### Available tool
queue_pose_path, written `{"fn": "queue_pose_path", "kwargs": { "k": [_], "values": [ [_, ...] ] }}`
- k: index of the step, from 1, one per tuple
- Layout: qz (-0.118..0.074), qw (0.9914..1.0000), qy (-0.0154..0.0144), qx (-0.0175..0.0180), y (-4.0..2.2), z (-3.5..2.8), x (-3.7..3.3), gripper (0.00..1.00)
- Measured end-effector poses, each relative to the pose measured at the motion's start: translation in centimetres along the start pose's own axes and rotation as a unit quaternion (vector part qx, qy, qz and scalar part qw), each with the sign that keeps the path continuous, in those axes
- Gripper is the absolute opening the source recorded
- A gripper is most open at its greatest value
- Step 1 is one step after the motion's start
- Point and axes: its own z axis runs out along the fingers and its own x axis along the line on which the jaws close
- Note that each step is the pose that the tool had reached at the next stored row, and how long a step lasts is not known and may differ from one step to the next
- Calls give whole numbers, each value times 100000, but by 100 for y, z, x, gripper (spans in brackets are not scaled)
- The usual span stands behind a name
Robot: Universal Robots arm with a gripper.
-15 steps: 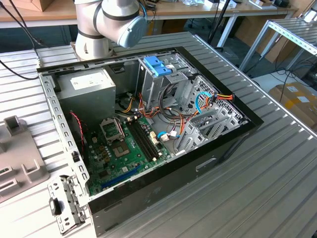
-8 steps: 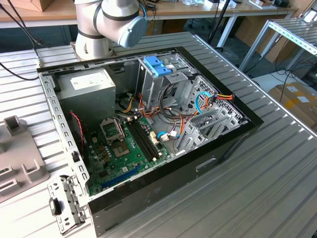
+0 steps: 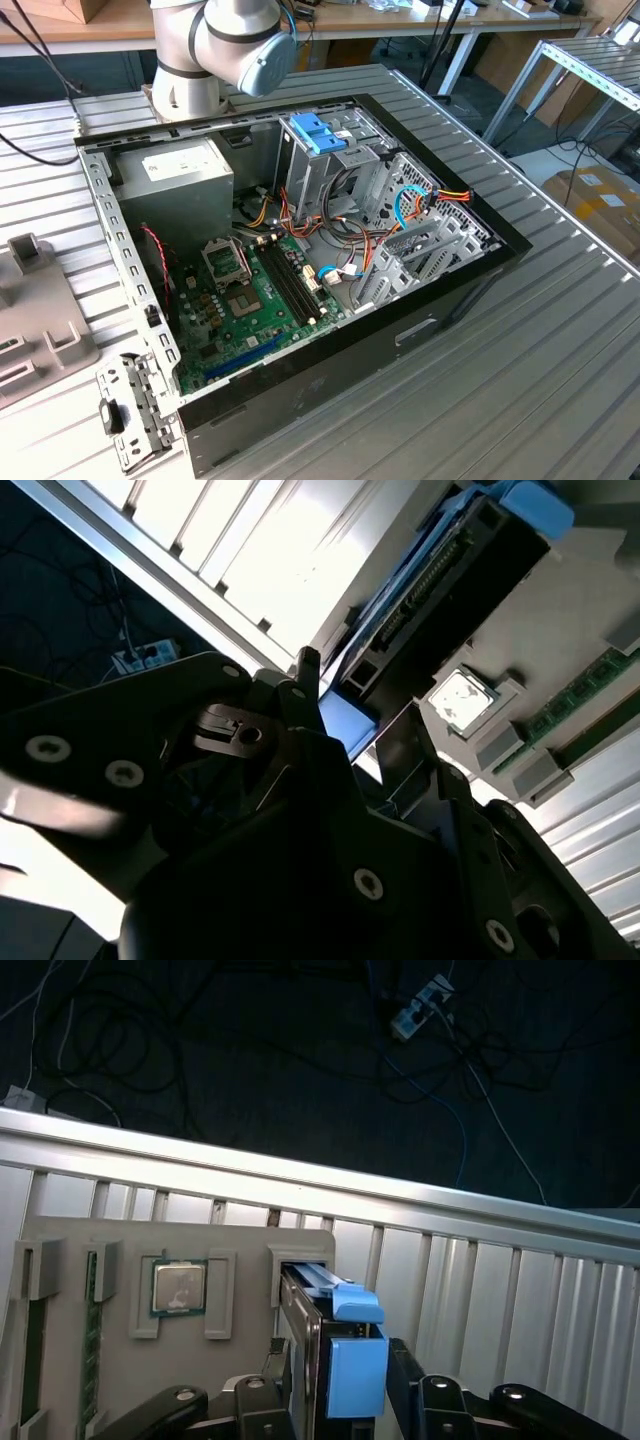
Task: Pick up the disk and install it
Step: 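Pick up the disk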
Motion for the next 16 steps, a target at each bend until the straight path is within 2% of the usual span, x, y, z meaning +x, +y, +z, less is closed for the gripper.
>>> {"fn": "queue_pose_path", "kwargs": {
  "k": [7, 13, 15, 16],
  "values": [
    [6, 100000, 83, -11, 0, 140, 20, 51],
    [13, 100000, 114, -19, 0, 151, 21, 49],
    [10, 100000, 97, -20, 0, 153, 21, 39],
    [8, 100000, 95, -15, 0, 155, 21, 39]
  ]
}}
